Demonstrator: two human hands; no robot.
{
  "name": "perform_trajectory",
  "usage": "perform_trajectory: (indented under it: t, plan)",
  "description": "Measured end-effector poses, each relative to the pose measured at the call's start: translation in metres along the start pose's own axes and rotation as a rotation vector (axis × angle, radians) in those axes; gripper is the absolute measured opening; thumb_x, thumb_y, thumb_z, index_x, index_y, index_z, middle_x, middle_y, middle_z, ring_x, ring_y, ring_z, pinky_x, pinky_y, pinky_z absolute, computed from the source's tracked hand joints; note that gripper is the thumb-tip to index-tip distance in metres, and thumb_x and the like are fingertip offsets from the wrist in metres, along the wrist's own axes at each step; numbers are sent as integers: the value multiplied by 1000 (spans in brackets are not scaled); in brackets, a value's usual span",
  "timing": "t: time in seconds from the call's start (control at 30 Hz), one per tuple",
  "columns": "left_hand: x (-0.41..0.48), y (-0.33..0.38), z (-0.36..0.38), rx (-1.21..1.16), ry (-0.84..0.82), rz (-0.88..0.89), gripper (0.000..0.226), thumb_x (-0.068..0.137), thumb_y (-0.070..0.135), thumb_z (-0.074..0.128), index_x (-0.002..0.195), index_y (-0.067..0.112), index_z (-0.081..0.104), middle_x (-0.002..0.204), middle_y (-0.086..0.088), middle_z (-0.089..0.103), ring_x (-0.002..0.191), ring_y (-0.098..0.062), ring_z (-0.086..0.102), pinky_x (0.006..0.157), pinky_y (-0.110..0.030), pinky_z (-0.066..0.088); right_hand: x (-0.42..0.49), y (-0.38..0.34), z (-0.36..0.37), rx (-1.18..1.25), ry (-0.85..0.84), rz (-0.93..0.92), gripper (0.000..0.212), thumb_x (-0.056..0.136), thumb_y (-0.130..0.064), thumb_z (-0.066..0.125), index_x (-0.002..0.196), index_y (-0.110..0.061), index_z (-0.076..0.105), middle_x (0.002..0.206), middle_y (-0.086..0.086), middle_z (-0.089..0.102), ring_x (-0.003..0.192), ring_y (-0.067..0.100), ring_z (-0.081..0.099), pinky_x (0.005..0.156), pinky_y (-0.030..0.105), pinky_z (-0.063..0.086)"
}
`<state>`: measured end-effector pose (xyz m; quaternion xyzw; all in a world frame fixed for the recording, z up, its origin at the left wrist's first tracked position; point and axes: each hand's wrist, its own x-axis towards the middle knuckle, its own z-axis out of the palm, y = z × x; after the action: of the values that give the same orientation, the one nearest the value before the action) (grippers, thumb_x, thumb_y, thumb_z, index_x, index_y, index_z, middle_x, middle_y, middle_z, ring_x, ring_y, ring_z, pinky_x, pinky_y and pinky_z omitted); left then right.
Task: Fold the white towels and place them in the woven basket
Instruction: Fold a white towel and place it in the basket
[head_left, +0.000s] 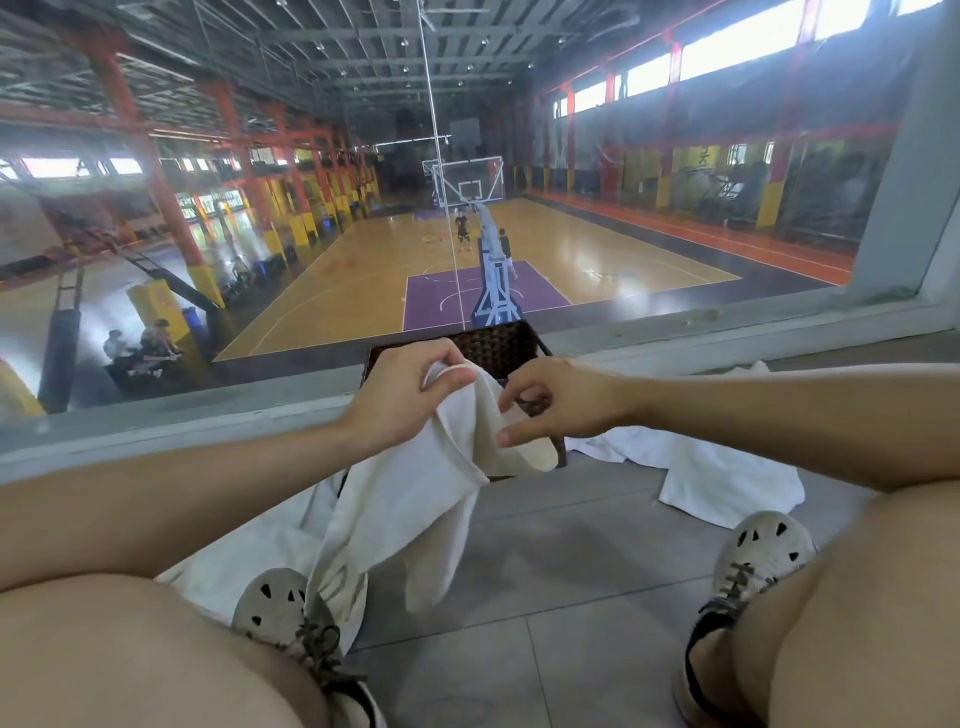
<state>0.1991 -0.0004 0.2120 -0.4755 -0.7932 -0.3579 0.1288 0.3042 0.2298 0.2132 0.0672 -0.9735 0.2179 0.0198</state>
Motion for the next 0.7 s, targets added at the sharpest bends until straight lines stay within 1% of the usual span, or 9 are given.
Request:
perform_trajectory:
  t: [0.07,0.13,0.2,0.23,0.33,0.43,0.53,0.6,0.7]
  plan:
    - [2,2,-1,-19,-14,35,10,103,31,73,96,26,77,93,16,76,95,-9,70,83,-21,48,12,-8,12,46,6,-12,41,73,-78,77,94,-43,75,84,-10,64,77,9,59,77,37,53]
    - [2,-1,-3,-29,-15,41,9,101,31,75,96,25,79,92,15,76,94,-12,70,83,-25,49,25,-9,22,55,79,16,32,84,-61,78,83,-29,75,76,-11,64,72,8,56,71,32,49]
    - [0,-8,-8,-25,-4,17,9,99,31,77,94,25,79,91,14,76,91,-13,69,80,-25,49,35,-11,26,34,206,53,33,91,-40,74,70,-17,64,68,-5,60,65,14,53,64,35,46]
    - [-1,-14,-11,-12,3,-1,9,98,32,79,93,25,78,90,14,75,89,-12,69,78,-23,48,38,-10,26,15,268,73,32,91,-36,71,68,-16,59,67,-4,58,63,16,52,62,34,44]
    - [-7,-31,-22,91,-36,-86,5,93,30,84,94,27,81,92,17,77,88,-5,69,77,-19,48,36,-12,14,-54,381,94,21,90,-31,63,74,-18,57,73,-5,60,68,16,55,57,32,38]
    - [-15,-45,-28,248,-177,-141,13,86,22,86,99,22,84,96,18,75,85,4,64,77,-20,44,27,-18,3,-159,411,-6,14,91,-24,55,79,-18,58,78,-3,61,72,21,57,61,36,43]
    - [-21,-52,-26,392,-301,-102,8,83,27,81,83,19,80,82,10,70,74,-4,60,69,-30,42,23,-21,-5,-235,411,-72,13,96,-20,53,83,-18,58,83,-2,61,76,22,57,67,37,45]
    - [-23,-53,-25,388,-305,-100,17,82,33,74,73,18,77,77,6,65,72,-8,59,66,-33,42,23,-17,-11,-260,424,-74,12,98,-19,53,87,-19,59,87,-1,62,78,22,57,71,37,46]
    - [-19,-54,-26,314,-210,-144,30,86,38,65,66,18,73,78,6,66,72,-11,59,68,-36,47,23,-5,-19,-281,428,-28,12,101,-20,57,89,-21,61,90,0,65,82,25,60,74,39,51]
